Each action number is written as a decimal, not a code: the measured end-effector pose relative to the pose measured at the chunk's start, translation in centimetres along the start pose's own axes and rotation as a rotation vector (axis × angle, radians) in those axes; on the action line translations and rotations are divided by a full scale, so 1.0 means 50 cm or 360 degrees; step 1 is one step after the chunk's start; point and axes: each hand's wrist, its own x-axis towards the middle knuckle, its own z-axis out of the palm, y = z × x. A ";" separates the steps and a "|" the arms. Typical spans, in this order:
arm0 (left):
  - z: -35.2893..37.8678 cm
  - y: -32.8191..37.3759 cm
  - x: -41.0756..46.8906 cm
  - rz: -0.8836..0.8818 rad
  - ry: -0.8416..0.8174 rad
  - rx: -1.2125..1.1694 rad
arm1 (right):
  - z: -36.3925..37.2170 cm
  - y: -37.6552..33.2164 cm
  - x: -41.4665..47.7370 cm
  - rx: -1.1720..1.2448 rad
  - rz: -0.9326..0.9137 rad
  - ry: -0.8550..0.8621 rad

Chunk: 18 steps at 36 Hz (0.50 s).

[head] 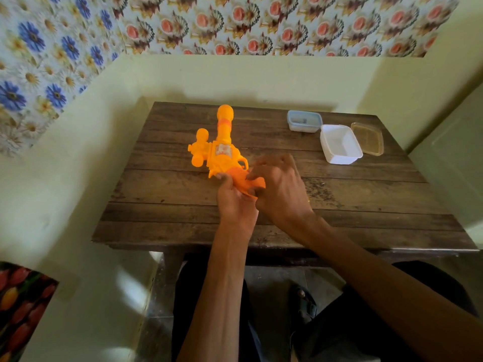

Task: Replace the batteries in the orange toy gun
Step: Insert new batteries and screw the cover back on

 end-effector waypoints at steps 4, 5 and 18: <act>0.001 0.001 0.001 0.0032 0.0090 0.0010 | -0.001 0.016 0.015 0.0348 0.0300 -0.0104; 0.002 0.004 0.001 0.0034 0.0115 -0.0010 | -0.001 0.020 0.019 0.0381 0.0373 -0.0166; 0.004 -0.006 0.000 0.0092 0.0153 -0.0110 | -0.040 0.171 -0.038 0.0370 0.0797 0.0041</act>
